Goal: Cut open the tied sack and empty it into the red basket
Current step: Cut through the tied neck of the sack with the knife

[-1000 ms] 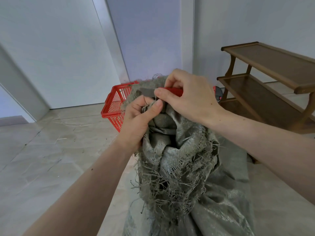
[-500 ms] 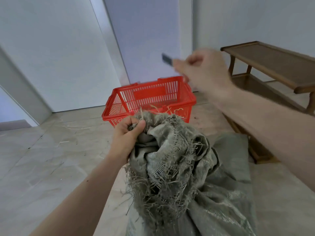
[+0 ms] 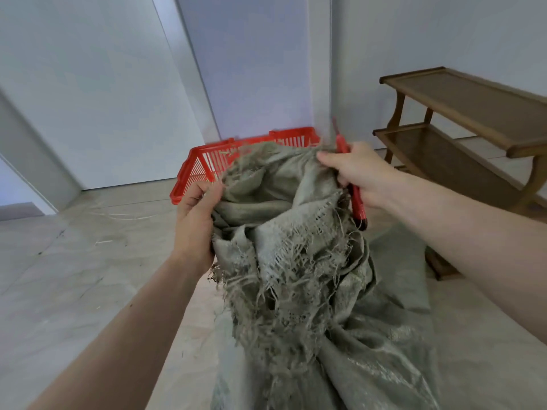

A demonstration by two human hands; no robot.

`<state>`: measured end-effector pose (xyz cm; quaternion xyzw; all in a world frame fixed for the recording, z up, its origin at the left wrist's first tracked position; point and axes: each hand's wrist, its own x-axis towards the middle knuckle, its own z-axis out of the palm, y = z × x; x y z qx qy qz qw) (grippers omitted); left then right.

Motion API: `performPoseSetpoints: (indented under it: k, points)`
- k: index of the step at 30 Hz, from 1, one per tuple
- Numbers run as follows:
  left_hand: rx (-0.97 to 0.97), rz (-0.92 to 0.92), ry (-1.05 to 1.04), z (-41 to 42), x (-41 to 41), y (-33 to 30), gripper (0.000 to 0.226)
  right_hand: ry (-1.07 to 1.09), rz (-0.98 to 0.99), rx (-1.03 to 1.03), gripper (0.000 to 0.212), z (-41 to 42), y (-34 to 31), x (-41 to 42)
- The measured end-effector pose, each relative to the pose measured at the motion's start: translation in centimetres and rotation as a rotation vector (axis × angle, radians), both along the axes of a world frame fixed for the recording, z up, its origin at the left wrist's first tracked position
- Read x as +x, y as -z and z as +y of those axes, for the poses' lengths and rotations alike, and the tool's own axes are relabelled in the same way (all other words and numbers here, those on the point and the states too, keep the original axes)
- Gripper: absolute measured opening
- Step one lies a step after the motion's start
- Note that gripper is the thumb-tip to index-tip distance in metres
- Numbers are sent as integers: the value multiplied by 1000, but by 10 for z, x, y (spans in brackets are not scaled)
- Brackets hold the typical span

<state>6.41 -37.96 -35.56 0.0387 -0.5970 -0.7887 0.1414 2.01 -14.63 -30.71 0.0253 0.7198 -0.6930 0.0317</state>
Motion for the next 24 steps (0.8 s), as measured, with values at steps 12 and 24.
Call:
performPoseSetpoints:
  k: [12, 24]
  points:
    - [-1040, -25, -69, 1, -5, -6, 10, 102, 226, 540, 9, 12, 14, -15]
    - [-1272, -191, -2, 18, -8, -18, 13, 43, 386, 1040, 35, 1, -3, -1]
